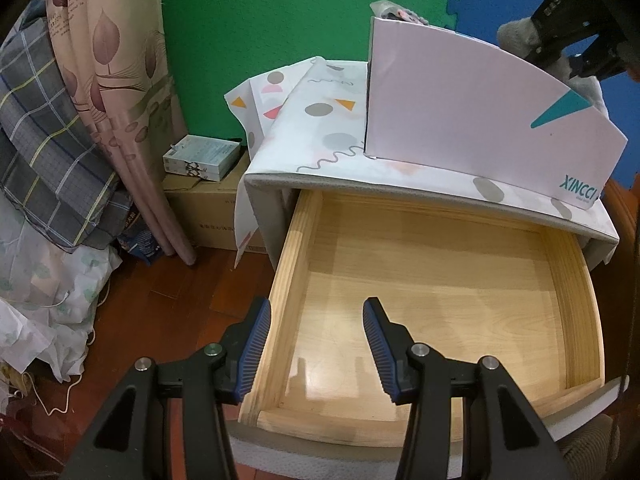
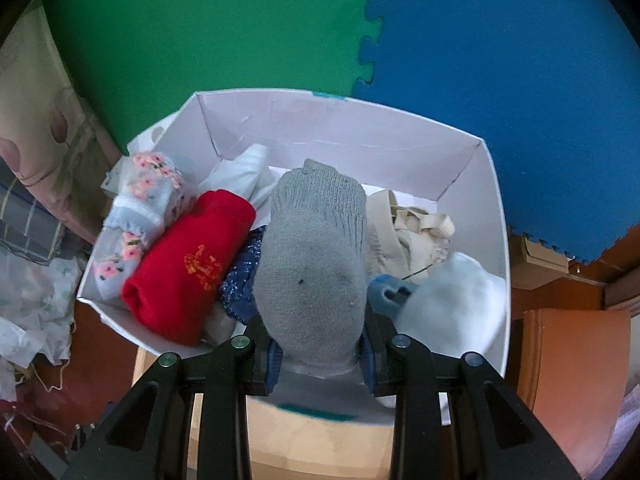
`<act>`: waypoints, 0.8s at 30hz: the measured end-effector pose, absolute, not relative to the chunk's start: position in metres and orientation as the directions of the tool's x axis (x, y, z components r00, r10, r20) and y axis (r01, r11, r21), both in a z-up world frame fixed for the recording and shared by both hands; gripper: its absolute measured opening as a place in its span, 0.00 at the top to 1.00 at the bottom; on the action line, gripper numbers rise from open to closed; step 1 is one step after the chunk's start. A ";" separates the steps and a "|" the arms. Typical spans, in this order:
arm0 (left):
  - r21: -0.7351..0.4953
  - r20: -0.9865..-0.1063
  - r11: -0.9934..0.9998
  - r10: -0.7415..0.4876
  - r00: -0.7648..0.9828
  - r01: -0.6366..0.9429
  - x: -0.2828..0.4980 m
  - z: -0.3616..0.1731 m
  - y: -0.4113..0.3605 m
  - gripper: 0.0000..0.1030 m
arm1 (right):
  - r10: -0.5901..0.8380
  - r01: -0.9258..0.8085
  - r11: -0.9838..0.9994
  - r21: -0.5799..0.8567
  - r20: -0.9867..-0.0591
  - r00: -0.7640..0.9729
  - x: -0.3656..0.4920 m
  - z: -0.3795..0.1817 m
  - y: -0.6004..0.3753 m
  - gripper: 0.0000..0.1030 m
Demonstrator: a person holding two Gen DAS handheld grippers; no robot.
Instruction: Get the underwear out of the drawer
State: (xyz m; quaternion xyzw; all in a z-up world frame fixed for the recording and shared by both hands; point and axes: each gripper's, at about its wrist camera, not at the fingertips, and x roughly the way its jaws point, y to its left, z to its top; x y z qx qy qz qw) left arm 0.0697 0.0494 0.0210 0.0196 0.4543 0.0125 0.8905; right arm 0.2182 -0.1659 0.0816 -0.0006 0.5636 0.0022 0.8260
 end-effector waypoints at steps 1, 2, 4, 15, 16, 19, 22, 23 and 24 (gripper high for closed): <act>0.046 -0.808 0.999 0.040 0.588 -0.004 0.069 0.021 0.050 0.52 | 0.002 -0.006 1.000 0.000 -0.935 0.355 0.221 0.077 -0.164 0.71; 0.047 -0.807 0.999 0.041 0.589 -0.006 0.069 0.021 0.050 0.52 | 0.001 -0.004 1.000 0.000 -0.937 0.349 0.223 0.074 -0.163 0.71; 0.047 -0.808 0.999 0.042 0.588 -0.006 0.069 0.021 0.050 0.52 | -0.006 0.006 1.000 -0.004 -0.941 0.338 0.228 0.067 -0.161 0.70; 0.053 -0.811 0.999 0.044 0.584 -0.002 0.068 0.021 0.049 0.52 | -0.016 0.018 1.000 -0.010 -0.929 0.371 0.227 0.062 -0.156 0.42; 0.055 -0.811 0.998 0.046 0.583 -0.002 0.068 0.021 0.048 0.52 | -0.014 0.015 1.000 -0.009 -0.925 0.379 0.226 0.063 -0.155 0.37; 0.056 -0.810 0.998 0.047 0.584 -0.003 0.069 0.021 0.048 0.52 | 0.004 -0.009 1.000 0.000 -0.913 0.408 0.220 0.069 -0.152 0.34; 0.059 -0.810 0.998 0.049 0.584 -0.002 0.069 0.021 0.048 0.52 | -0.001 -0.018 1.000 -0.010 -0.900 0.435 0.211 0.081 -0.152 0.33; 0.061 -0.810 0.998 0.050 0.584 -0.001 0.069 0.021 0.047 0.52 | 0.011 -0.021 1.000 0.002 -0.894 0.448 0.205 0.087 -0.152 0.33; 0.060 -0.810 0.998 0.048 0.584 0.000 0.069 0.021 0.047 0.52 | 0.019 -0.021 1.000 0.010 -0.889 0.457 0.201 0.091 -0.153 0.33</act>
